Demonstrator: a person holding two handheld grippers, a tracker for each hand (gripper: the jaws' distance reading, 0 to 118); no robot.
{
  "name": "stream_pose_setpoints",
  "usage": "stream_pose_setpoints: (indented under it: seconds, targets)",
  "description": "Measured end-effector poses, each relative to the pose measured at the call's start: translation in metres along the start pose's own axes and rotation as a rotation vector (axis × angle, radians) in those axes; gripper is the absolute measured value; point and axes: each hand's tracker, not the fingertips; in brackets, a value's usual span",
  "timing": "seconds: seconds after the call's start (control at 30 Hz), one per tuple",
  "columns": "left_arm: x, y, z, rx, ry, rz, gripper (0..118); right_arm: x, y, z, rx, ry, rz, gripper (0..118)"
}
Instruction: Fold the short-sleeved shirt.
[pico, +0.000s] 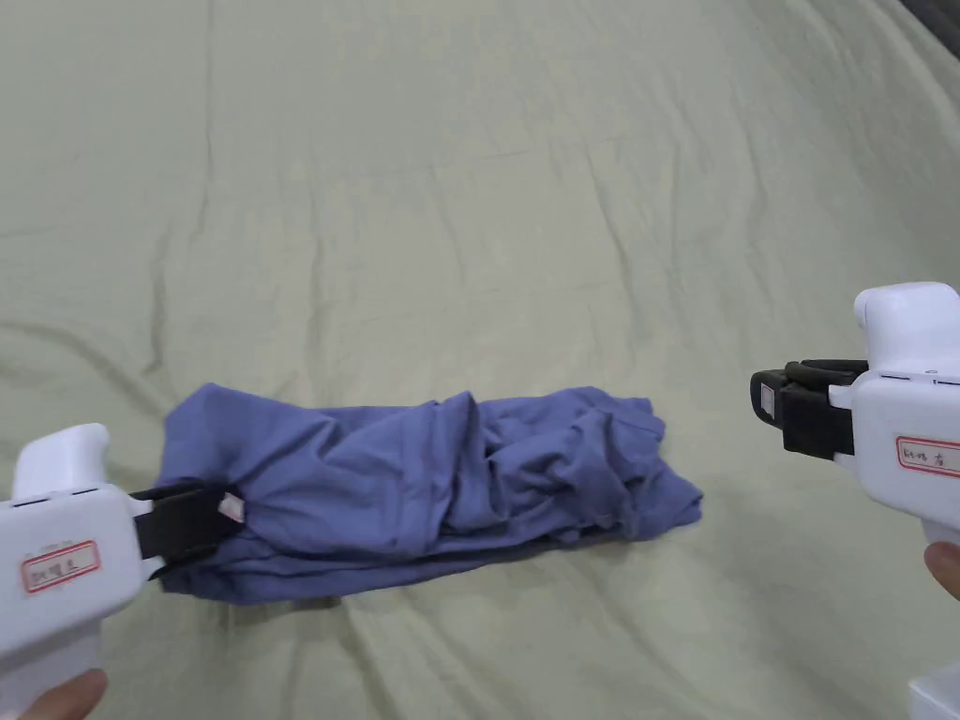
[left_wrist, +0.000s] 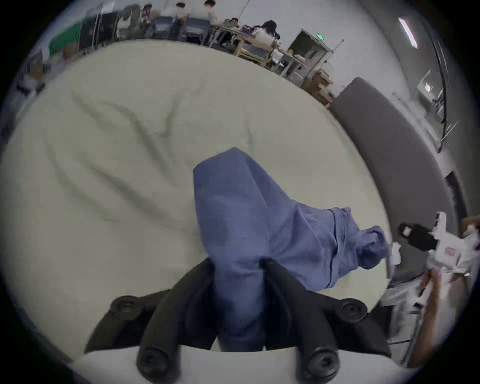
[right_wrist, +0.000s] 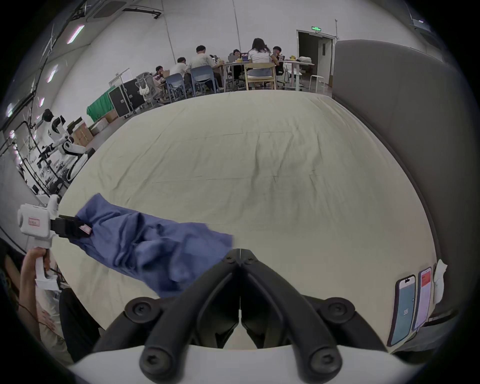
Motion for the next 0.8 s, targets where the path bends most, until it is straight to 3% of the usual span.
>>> stream_pose_setpoints:
  seconds: [0.13, 0.3, 0.53, 0.67, 0.7, 0.77, 0.8]
  targets:
    - [0.023, 0.015, 0.027, 0.008, 0.239, -0.151, 18, 0.005, -0.001, -0.004, 0.001, 0.01, -0.009, 2]
    - [0.102, 0.022, 0.02, -0.023, 0.288, -0.388, 18, 0.012, -0.006, -0.007, -0.002, 0.017, -0.033, 2]
    - [0.205, 0.004, -0.045, -0.11, 0.043, -0.569, 18, 0.023, -0.012, -0.007, -0.013, 0.009, -0.043, 2]
    - [0.225, -0.005, -0.088, -0.197, -0.076, -0.474, 18, 0.028, -0.014, -0.005, -0.019, -0.001, -0.049, 2]
    - [0.222, -0.004, -0.095, -0.211, -0.103, -0.423, 22, 0.03, -0.015, -0.005, -0.02, -0.003, -0.052, 2]
    - [0.21, -0.001, -0.097, -0.222, -0.27, -0.301, 70, 0.032, -0.015, -0.005, -0.022, -0.008, -0.056, 2]
    - [0.204, 0.002, -0.095, -0.226, -0.356, -0.232, 82, 0.033, -0.015, -0.005, -0.022, -0.01, -0.059, 2]
